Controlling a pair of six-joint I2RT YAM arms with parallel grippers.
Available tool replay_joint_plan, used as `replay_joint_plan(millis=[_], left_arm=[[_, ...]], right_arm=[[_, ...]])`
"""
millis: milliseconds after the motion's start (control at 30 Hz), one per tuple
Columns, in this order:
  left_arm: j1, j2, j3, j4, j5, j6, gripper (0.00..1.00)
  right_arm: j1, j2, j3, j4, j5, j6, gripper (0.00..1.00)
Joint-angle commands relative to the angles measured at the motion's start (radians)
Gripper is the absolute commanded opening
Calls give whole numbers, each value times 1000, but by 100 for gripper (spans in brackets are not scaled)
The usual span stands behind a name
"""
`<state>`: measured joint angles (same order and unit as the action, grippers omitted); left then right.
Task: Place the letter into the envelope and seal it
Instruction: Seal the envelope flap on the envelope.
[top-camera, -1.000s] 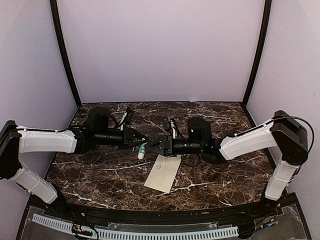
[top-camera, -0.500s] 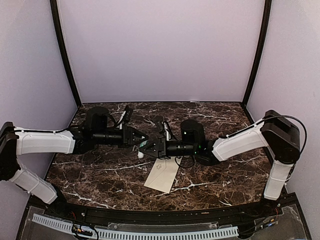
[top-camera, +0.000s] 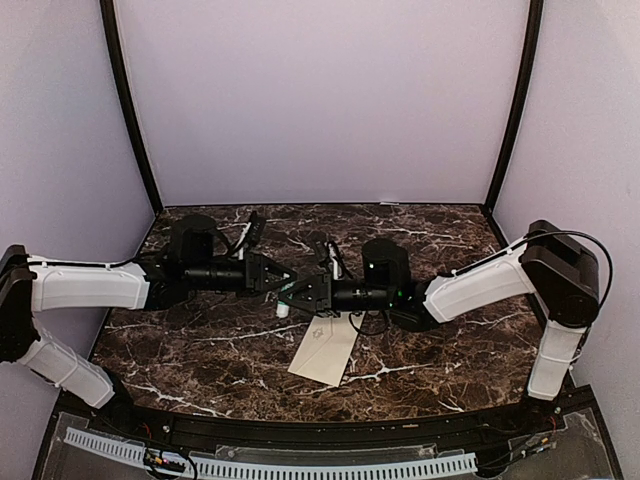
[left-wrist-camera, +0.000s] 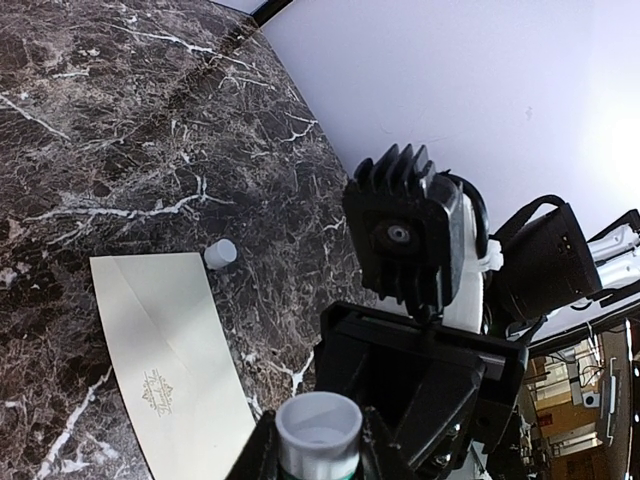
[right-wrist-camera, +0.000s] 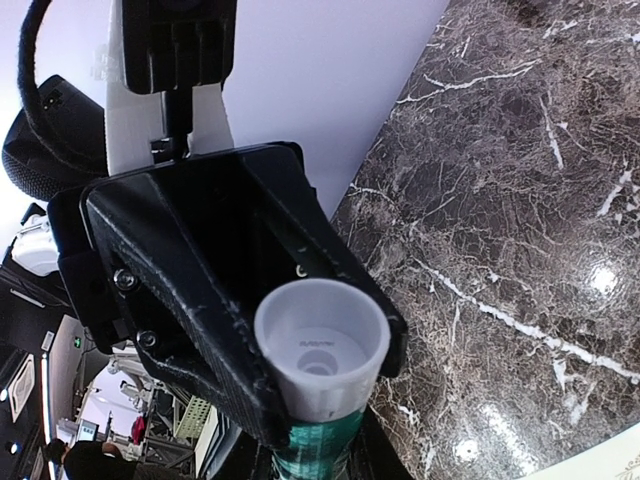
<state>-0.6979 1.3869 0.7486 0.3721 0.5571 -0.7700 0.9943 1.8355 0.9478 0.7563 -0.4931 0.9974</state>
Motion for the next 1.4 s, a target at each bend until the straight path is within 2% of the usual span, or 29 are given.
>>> replay_joint_plan(millis=[0, 133, 233, 333, 433, 533, 733, 1067, 1167, 1300, 1367], left_arm=[[-8, -35, -17, 19, 33, -17, 24], [-8, -36, -34, 21, 49, -24, 44], [-7, -31, -42, 17, 73, -25, 47], [-9, -26, -51, 14, 84, -30, 43], [-10, -29, -56, 18, 85, -34, 33], [-11, -22, -55, 20, 95, -34, 29], [-13, -5, -60, 48, 122, -55, 27], [-15, 7, -60, 67, 137, -66, 10], [-15, 6, -61, 71, 134, -70, 6], [-15, -10, -57, 48, 103, -56, 4], [-14, -28, -46, -22, 64, -17, 3]], right_arm=[[2, -12, -9, 66, 24, -25, 16], [1, -17, -13, 65, 22, -28, 15], [1, -21, -14, 59, 22, -32, 15], [0, -26, -10, 39, 24, -45, 15], [1, -28, -8, 26, 23, -53, 15], [2, -26, 0, 16, 13, -62, 15], [4, -31, 20, -41, -7, -109, 14], [9, -44, 35, -127, 5, -165, 16], [9, -47, 29, -133, 8, -164, 24], [10, -82, 4, -152, 33, -178, 43], [9, -118, -14, -192, 65, -202, 49]])
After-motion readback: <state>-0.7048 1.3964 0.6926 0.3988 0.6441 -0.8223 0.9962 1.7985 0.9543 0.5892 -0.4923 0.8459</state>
